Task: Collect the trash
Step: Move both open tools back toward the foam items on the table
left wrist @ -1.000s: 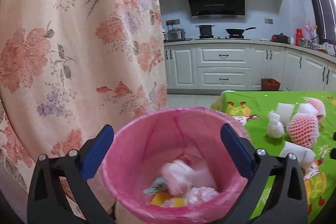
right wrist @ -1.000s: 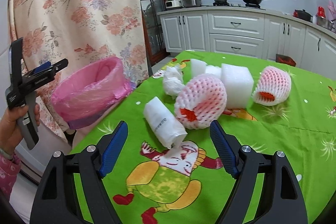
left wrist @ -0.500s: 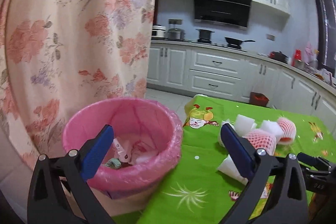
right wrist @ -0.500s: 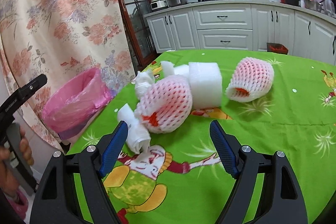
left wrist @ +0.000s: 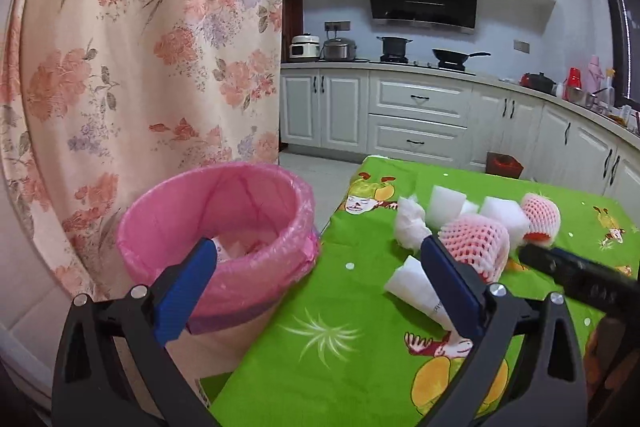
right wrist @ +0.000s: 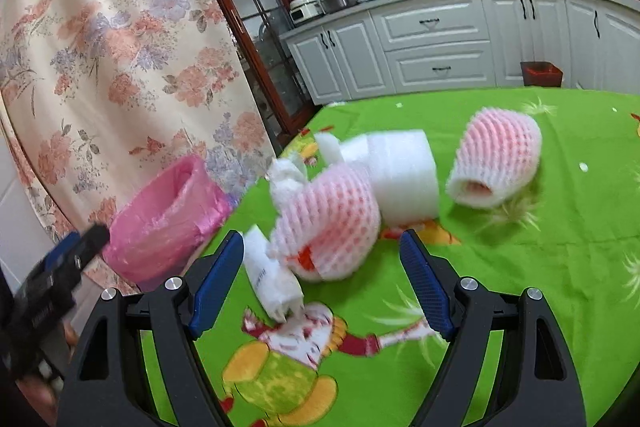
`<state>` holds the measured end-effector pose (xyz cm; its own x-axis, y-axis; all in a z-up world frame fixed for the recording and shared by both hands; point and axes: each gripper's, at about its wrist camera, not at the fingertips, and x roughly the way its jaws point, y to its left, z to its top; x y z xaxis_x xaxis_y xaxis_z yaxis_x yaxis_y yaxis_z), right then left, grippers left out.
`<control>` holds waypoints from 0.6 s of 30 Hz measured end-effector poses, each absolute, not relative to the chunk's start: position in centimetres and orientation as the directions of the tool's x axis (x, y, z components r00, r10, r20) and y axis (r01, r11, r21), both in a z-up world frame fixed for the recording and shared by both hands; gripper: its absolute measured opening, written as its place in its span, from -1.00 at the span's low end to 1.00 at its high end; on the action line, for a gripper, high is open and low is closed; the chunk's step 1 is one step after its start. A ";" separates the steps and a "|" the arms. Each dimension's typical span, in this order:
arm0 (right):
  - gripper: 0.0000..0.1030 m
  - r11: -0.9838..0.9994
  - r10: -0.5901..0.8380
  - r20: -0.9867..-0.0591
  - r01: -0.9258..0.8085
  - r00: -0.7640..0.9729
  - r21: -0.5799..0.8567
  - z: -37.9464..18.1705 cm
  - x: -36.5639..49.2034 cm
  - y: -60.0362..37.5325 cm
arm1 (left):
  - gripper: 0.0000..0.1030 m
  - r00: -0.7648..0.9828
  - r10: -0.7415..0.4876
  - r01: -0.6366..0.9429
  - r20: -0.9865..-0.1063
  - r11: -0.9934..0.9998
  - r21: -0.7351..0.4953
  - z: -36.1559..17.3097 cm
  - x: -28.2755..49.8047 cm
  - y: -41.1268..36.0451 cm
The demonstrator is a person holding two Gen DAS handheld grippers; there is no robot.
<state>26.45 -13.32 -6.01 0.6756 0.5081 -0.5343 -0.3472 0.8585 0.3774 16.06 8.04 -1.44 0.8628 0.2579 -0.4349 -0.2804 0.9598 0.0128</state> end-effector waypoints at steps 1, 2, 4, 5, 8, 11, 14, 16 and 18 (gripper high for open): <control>0.49 0.860 0.506 -0.534 -0.343 0.678 0.379 -5.8 26.9 -13.1 | 0.91 0.862 0.258 -0.283 -0.437 0.959 0.008 -1.5 16.0 8.0; 0.50 0.859 0.507 -0.538 -0.340 0.674 0.382 -5.7 27.3 -12.8 | 0.91 0.858 0.259 -0.287 -0.444 0.958 0.005 -1.6 16.0 7.9; 0.50 0.862 0.499 -0.542 -0.326 0.676 0.388 -5.8 28.1 -12.3 | 0.91 0.851 0.272 -0.299 -0.448 0.954 0.011 -1.7 15.9 7.8; 0.50 0.867 0.491 -0.543 -0.317 0.681 0.385 -5.9 28.4 -12.1 | 0.91 0.853 0.279 -0.303 -0.441 0.953 0.016 -1.8 15.8 7.8; 0.50 0.872 0.481 -0.550 -0.307 0.683 0.381 -6.2 29.3 -11.4 | 0.91 0.861 0.267 -0.288 -0.432 0.957 0.018 -2.2 15.8 7.7; 0.50 0.894 0.443 -0.578 -0.294 0.686 0.337 -6.9 30.2 -10.3 | 0.91 0.855 0.239 -0.273 -0.461 0.962 -0.008 -2.9 16.4 8.0; 0.50 0.897 0.437 -0.596 -0.281 0.674 0.341 -7.7 30.9 -10.1 | 0.91 0.853 0.226 -0.276 -0.470 0.960 -0.039 -3.3 16.8 8.3; 0.50 0.906 0.421 -0.627 -0.271 0.655 0.325 -8.6 31.4 -9.9 | 0.91 0.849 0.233 -0.289 -0.474 0.956 -0.049 -3.6 17.0 8.4; 0.42 0.905 0.424 -0.647 -0.278 0.634 0.322 -9.6 31.8 -9.7 | 0.91 0.842 0.237 -0.297 -0.485 0.953 -0.050 -4.0 17.4 8.3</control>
